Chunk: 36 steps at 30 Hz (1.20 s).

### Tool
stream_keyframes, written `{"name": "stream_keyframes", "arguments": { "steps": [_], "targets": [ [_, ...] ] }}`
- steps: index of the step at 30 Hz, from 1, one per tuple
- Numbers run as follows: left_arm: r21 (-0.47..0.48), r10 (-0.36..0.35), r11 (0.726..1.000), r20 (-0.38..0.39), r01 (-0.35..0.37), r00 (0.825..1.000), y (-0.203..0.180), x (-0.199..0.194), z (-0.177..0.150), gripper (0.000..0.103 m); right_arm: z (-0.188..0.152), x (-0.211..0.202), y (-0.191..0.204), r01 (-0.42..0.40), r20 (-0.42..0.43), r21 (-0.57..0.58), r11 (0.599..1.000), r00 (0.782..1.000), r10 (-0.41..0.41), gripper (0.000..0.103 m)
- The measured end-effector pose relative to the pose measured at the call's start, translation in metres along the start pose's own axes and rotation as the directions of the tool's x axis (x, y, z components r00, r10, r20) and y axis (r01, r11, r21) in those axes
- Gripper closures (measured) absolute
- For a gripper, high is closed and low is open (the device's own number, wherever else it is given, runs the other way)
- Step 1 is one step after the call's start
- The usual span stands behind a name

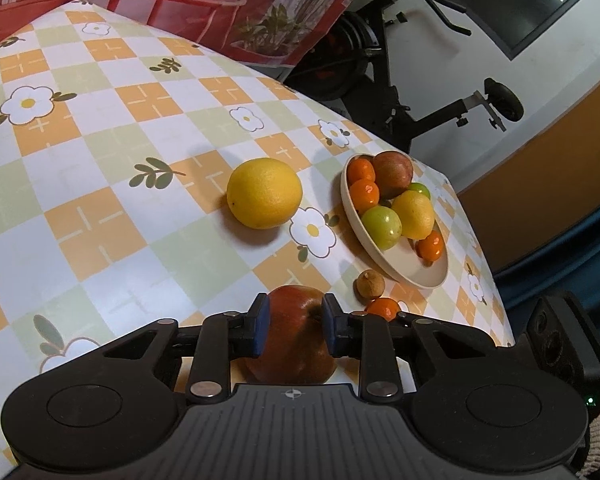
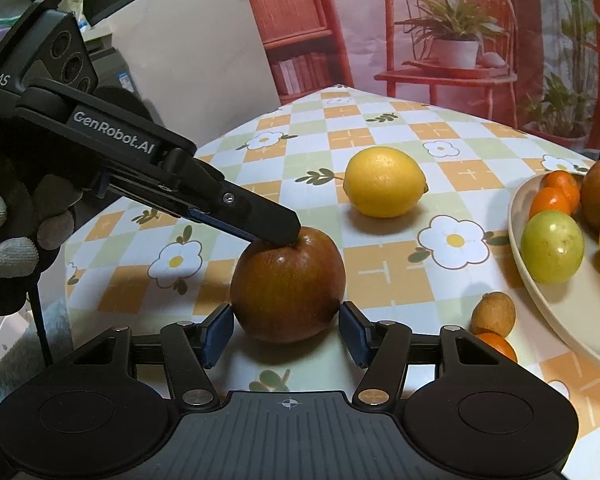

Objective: Organize fruits
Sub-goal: 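Lower the left tool around a red apple while the right tool approaches it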

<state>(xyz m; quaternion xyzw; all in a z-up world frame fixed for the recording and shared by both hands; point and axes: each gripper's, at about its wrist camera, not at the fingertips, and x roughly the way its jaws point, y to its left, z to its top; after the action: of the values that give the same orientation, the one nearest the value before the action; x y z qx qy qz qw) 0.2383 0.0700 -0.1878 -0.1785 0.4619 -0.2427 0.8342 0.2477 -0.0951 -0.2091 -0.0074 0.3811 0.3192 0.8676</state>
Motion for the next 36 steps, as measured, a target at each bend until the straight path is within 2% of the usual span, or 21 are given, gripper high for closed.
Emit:
{"name": "stream_keyframes", "arguments": {
  "steps": [4, 6, 9, 21, 24, 36],
  "targets": [
    [0.000, 0.008, 1.000, -0.007, -0.008, 1.000, -0.0025, 0.0036, 0.0022, 0.067, -0.0017, -0.0016, -0.0026, -0.001, 0.009, 0.019, 1.000, 1.000, 0.001, 0.049],
    [-0.007, 0.015, 1.000, -0.013, -0.015, 1.000, -0.0024, 0.0063, 0.0031, 0.058, -0.0022, -0.0023, -0.0037, -0.003, 0.012, 0.024, 1.000, 1.000, 0.003, 0.049],
    [-0.016, 0.014, 1.000, -0.017, -0.015, 1.000, 0.0010, 0.0077, 0.0027, 0.052, -0.0028, -0.0031, -0.0045, -0.006, 0.018, 0.033, 0.999, 1.000, 0.005, 0.049],
    [-0.006, -0.007, 1.000, -0.028, 0.007, 1.000, 0.0002, 0.0060, 0.0023, 0.060, -0.0032, -0.0022, -0.0042, -0.006, 0.021, 0.035, 0.999, 1.000, 0.005, 0.048],
    [0.025, -0.001, 1.000, -0.027, 0.001, 1.000, -0.0035, 0.0056, 0.0016, 0.060, -0.0030, -0.0013, -0.0035, -0.003, 0.020, 0.031, 1.000, 1.000, 0.002, 0.048],
    [0.022, 0.008, 1.000, -0.023, -0.008, 1.000, -0.0047, 0.0073, 0.0021, 0.058, -0.0024, 0.0009, -0.0010, 0.007, 0.027, 0.012, 1.000, 1.000, -0.007, 0.049]
  ]
}}
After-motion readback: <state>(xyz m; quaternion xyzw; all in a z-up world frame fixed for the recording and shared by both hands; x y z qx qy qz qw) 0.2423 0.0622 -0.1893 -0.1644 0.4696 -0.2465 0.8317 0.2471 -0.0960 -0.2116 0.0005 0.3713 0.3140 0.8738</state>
